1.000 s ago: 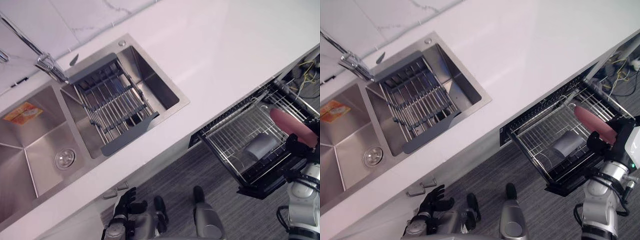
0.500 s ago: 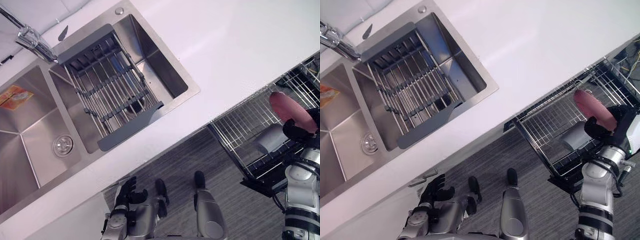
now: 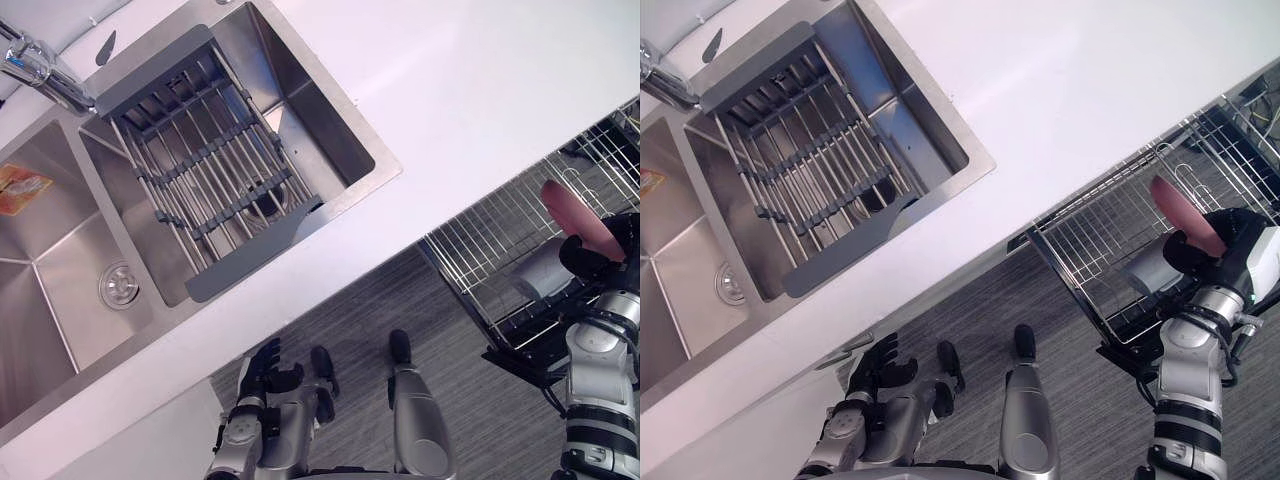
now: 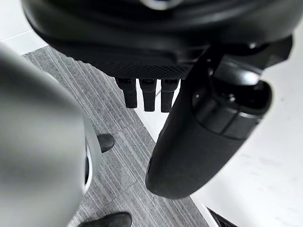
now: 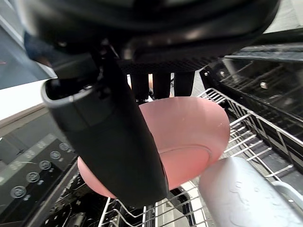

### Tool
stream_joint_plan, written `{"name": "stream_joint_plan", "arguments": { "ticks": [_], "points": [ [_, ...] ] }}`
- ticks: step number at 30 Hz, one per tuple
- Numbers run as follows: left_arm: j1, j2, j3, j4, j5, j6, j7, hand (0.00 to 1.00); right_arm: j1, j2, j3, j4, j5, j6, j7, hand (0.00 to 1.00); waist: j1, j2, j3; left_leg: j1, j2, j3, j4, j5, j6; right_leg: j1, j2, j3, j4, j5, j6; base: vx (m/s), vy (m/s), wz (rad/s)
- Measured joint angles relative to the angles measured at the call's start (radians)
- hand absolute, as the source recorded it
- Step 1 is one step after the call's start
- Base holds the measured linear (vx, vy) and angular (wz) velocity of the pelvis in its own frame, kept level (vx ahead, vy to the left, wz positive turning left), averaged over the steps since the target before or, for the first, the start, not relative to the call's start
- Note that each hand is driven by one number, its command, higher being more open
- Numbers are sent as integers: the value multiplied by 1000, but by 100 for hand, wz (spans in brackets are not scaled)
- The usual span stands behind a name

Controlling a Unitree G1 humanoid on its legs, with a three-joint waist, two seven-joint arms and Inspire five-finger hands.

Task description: Walk over to the sink, pick up the cup, carry it to the dishwasher, place the cup inside the dishwasher, then close the dishwasher door

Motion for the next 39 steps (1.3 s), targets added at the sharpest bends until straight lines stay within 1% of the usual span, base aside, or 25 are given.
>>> {"name": "stream_joint_plan", "arguments": {
  "ticks": [8,12,15,19,22,27,28,30,33,36,38,39],
  "points": [
    [-6,-20,-1,1,0,0,-3,90,-7,-17,9,12,0,0,21,90,-1,1,-1,12,2,6,0,-1,0,7,3,6,4,1,0,-6,-2,-3],
    [-6,-21,-1,9,1,2,-5,90,-14,-41,9,12,-1,0,26,90,-4,3,-2,39,0,-2,-6,0,0,40,1,-2,-6,3,2,-7,2,5],
    [-6,-21,-2,19,2,2,-6,90,-47,-42,11,21,-1,0,28,90,-12,6,-4,48,-3,-2,-17,2,3,54,0,0,-32,18,8,0,0,0],
    [-5,-20,-2,28,4,6,-7,90,-48,-42,31,22,-2,5,31,90,-23,8,-5,62,-9,-2,-33,11,8,78,-4,1,-71,40,12,-4,16,-1],
    [-5,-21,-9,45,5,8,-15,90,-47,-42,38,20,-2,5,31,90,-29,18,-11,78,-14,-4,-41,14,13,106,-9,2,-102,54,17,-3,35,-1],
    [-1,-34,-23,82,25,21,-24,90,-6,-46,37,12,4,5,30,90,-47,63,-41,84,-30,-32,-48,20,19,129,-22,-20,-120,62,24,-11,33,14],
    [-1,-35,-23,85,25,22,-25,90,2,-46,37,10,10,4,30,90,-47,66,-43,85,-30,-33,-48,21,19,130,-22,-21,-120,62,25,-35,22,7],
    [2,-35,-20,87,25,25,-26,90,18,-33,32,6,44,3,31,90,-51,70,-46,92,-31,-33,-48,21,19,138,-22,-19,-123,65,27,-41,14,-2],
    [3,-35,-16,90,38,31,-34,90,82,-9,2,-47,101,-5,33,90,-54,69,-52,97,-30,-29,-50,20,19,143,-19,-16,-130,69,27,-36,7,-6],
    [6,-40,8,91,58,43,-47,90,152,72,-59,-110,162,-36,34,90,-52,63,-72,114,-21,-7,-64,20,19,159,-9,-5,-162,85,24,6,-8,-17],
    [14,-46,26,90,67,44,-50,90,206,115,-86,-144,203,-43,37,90,-51,49,-84,123,-15,2,-65,18,15,165,-6,3,-166,85,24,34,-11,-17],
    [19,-48,34,91,73,47,-53,90,239,145,-107,-163,238,-48,39,90,-52,50,-103,125,-12,4,-65,17,14,166,-5,4,-168,85,24,42,-12,-8]
  ]
}}
